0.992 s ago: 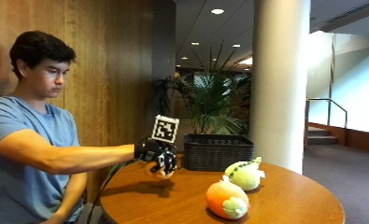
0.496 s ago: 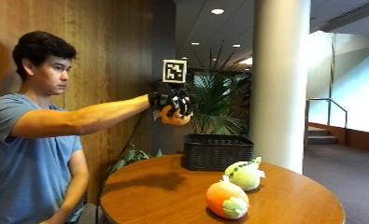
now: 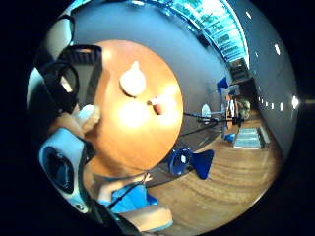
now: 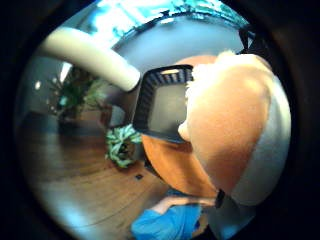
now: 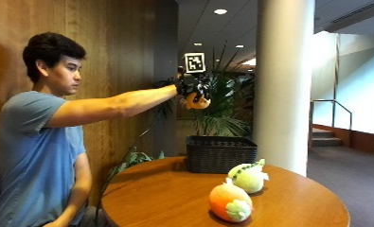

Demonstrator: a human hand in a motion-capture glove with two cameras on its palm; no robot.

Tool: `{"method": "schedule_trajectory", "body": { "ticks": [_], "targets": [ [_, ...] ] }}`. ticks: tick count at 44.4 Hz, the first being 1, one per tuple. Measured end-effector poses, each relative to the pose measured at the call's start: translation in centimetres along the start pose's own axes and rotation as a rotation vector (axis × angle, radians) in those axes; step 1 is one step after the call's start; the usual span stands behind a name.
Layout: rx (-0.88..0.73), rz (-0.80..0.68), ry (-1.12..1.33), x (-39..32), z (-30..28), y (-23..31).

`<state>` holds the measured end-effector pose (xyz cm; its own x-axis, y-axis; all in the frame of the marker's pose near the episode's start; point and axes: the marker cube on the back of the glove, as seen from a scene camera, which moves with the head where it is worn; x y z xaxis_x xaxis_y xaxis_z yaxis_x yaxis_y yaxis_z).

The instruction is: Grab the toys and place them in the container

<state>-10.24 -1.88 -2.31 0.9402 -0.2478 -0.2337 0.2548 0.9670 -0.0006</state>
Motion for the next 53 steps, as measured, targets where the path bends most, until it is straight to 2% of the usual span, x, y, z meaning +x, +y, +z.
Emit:
{"method": "schedule_trajectory", "body": {
  "ticks": [8, 14, 17, 26, 30, 32, 37, 42, 46, 49, 53],
  "targets": [
    [0.022, -0.101, -0.034, -5.9, 1.9, -3.3],
    [0.02, -0.11, -0.126, -3.3, 4.9, -3.9],
    [0.021, -0.139, -0.195, -4.3, 6.0, -4.4],
    [-0.219, -0.131, -0.136, -6.2, 10.1, -5.2],
    [-0.249, -0.042, -0.185, -6.8, 10.7, -6.0],
    [-0.239, -0.046, -0.226, -7.0, 10.5, -6.2],
    [-0.226, -0.099, -0.147, -4.8, 10.7, -5.9],
    [-0.213, -0.039, -0.121, -2.6, 10.7, -6.0],
    [-0.197, -0.167, -0.078, -3.9, 10.5, -6.7],
    [-0.216, -0.106, -0.003, -3.7, 10.5, -7.3],
    [-0.213, -0.041, 0.011, 0.4, 10.5, -7.1]
  ]
}}
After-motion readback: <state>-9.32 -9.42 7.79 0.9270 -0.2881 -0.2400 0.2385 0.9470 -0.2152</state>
